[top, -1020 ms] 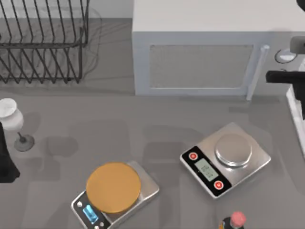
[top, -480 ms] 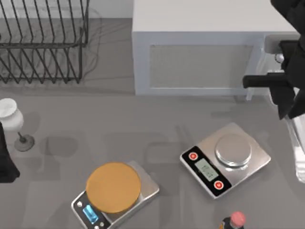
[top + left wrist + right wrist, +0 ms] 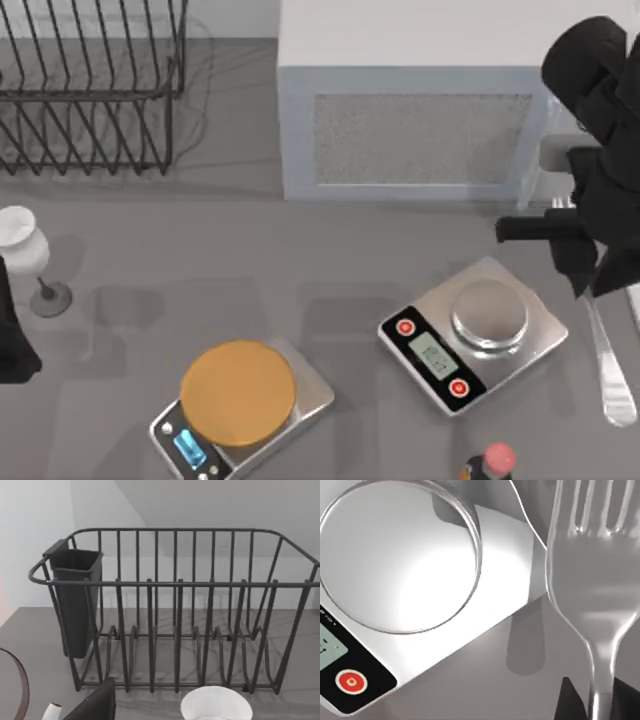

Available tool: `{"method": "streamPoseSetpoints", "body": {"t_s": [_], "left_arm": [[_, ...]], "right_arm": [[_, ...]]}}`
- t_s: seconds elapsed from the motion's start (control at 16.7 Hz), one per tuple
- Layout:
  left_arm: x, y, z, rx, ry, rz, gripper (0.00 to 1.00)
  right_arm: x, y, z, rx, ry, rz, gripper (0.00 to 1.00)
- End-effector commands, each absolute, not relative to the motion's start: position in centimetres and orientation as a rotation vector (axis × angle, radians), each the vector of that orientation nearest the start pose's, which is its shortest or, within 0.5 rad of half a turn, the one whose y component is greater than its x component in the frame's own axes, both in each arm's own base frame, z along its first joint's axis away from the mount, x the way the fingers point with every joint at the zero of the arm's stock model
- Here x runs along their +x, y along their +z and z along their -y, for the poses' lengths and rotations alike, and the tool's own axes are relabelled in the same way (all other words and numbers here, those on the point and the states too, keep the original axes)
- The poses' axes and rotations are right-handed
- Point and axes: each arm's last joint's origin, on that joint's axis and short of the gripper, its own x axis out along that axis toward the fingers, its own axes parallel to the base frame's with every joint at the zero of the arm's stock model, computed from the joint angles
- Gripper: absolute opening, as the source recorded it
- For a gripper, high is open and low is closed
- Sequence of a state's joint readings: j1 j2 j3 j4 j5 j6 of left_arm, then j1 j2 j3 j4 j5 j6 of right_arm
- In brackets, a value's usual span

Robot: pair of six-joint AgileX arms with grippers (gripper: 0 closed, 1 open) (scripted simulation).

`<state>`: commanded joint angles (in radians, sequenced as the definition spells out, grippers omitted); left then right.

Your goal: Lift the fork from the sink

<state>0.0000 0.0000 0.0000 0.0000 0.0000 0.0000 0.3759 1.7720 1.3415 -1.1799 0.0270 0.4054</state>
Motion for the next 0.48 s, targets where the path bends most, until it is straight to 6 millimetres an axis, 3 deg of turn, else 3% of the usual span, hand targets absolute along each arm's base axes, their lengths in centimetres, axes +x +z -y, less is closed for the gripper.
{"method": "streamPoseSetpoints", "body": {"t_s": [0.24,0.48], "left_arm": [[10.6,16.0,0.1,0.000,0.000,0.000,1.00],[10.6,16.0,0.1,0.000,0.000,0.000,1.00]], "right_arm": [[30.2,17.7,-11.9,-0.002,-0.041,-1.585,0.00],[30.5,16.0,-11.8,0.008,-0.009,-1.571,0.00]]}}
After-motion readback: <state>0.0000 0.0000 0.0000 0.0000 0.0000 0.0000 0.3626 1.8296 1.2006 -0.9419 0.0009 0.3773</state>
